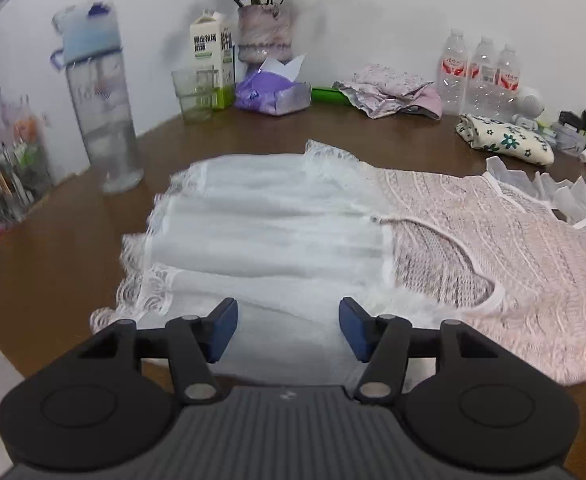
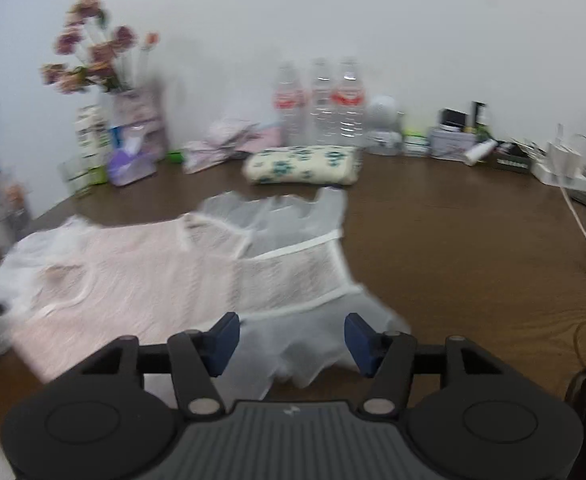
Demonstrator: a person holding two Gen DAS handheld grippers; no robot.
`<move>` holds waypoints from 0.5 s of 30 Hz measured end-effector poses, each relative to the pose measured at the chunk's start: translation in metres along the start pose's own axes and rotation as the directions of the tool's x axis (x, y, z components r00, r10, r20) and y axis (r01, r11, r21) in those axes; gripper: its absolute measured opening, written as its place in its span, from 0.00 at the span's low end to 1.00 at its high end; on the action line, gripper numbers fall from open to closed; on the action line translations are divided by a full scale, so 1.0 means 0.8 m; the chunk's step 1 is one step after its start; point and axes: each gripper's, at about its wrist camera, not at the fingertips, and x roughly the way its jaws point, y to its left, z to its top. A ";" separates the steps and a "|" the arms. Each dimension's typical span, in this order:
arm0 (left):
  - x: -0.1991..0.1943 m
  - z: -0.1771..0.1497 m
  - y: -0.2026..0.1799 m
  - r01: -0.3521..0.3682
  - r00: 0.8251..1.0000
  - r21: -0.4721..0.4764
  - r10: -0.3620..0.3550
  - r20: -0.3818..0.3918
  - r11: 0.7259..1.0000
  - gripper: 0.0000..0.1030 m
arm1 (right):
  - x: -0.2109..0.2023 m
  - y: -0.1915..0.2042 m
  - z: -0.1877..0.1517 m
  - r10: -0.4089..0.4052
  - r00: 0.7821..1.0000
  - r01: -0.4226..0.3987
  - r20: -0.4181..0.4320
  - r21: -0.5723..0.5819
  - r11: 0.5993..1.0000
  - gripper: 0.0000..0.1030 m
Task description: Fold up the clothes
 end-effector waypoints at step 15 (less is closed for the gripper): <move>0.010 0.004 0.092 -0.077 0.995 0.171 0.086 -0.045 0.982 0.01 | 0.040 0.060 -0.008 -0.348 0.921 0.330 -0.176 -0.124 0.936 0.04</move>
